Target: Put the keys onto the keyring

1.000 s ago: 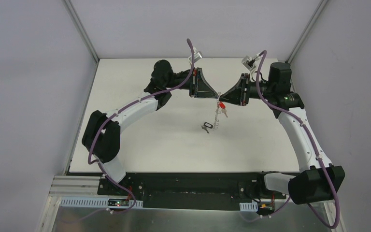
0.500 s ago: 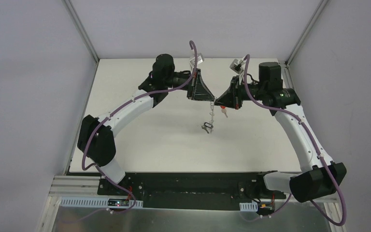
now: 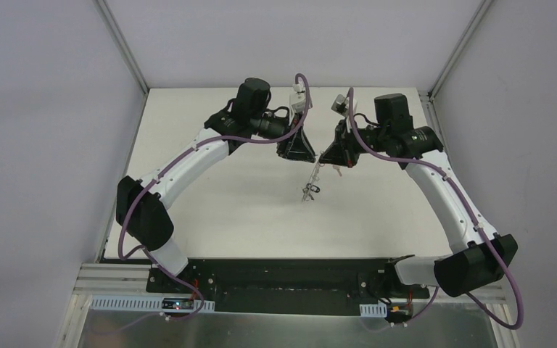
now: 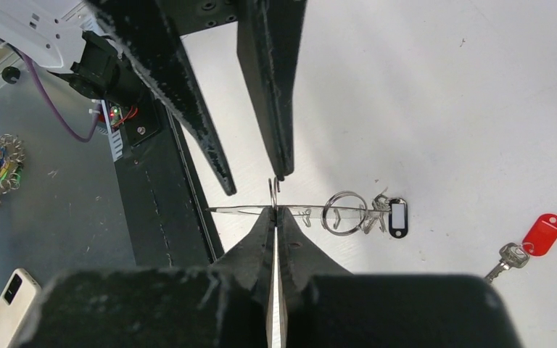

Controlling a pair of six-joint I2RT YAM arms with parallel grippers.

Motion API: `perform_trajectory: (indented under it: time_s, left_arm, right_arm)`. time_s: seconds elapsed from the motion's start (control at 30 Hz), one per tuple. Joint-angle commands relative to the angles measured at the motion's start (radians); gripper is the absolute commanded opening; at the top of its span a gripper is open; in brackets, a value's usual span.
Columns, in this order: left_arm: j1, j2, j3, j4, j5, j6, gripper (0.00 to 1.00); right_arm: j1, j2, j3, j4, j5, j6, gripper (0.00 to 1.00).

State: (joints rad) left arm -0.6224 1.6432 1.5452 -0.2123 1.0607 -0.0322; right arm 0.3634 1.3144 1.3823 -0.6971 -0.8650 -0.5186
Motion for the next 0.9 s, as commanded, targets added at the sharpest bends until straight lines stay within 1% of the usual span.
perform_trajectory:
  time_s: [0.0, 0.2, 0.43, 0.6, 0.63, 0.67, 0.8, 0.87]
  left_arm:
    - [-0.015, -0.002, 0.070, -0.090, -0.006, 0.139, 0.27]
    - [-0.028, 0.021, 0.092, -0.116, -0.015, 0.175, 0.22]
    - [-0.039, 0.037, 0.103, -0.141, -0.016, 0.211, 0.19]
    - [-0.042, 0.042, 0.109, -0.143, -0.012, 0.212, 0.09]
    - [-0.043, 0.043, 0.109, -0.143, -0.009, 0.212, 0.05]
    - [-0.043, 0.043, 0.109, -0.139, -0.006, 0.208, 0.01]
    - [-0.041, 0.035, 0.098, -0.107, 0.008, 0.169, 0.00]
    - [-0.030, 0.024, 0.073, -0.032, 0.026, 0.096, 0.00]
  right_arm:
    - [0.012, 0.005, 0.056, -0.008, 0.014, -0.031, 0.00]
    - [0.018, 0.016, 0.054, -0.012, 0.006, -0.028, 0.00]
    - [0.017, 0.013, 0.044, -0.002, -0.012, -0.018, 0.00]
    - [0.018, 0.011, 0.035, 0.006, -0.009, -0.013, 0.00]
    - [0.017, 0.011, 0.033, 0.006, -0.011, -0.012, 0.00]
    - [0.018, 0.013, 0.032, 0.009, -0.011, -0.011, 0.00]
    - [0.014, -0.003, 0.009, 0.040, -0.012, 0.008, 0.00]
    - [-0.005, -0.027, -0.012, 0.076, -0.030, 0.037, 0.07]
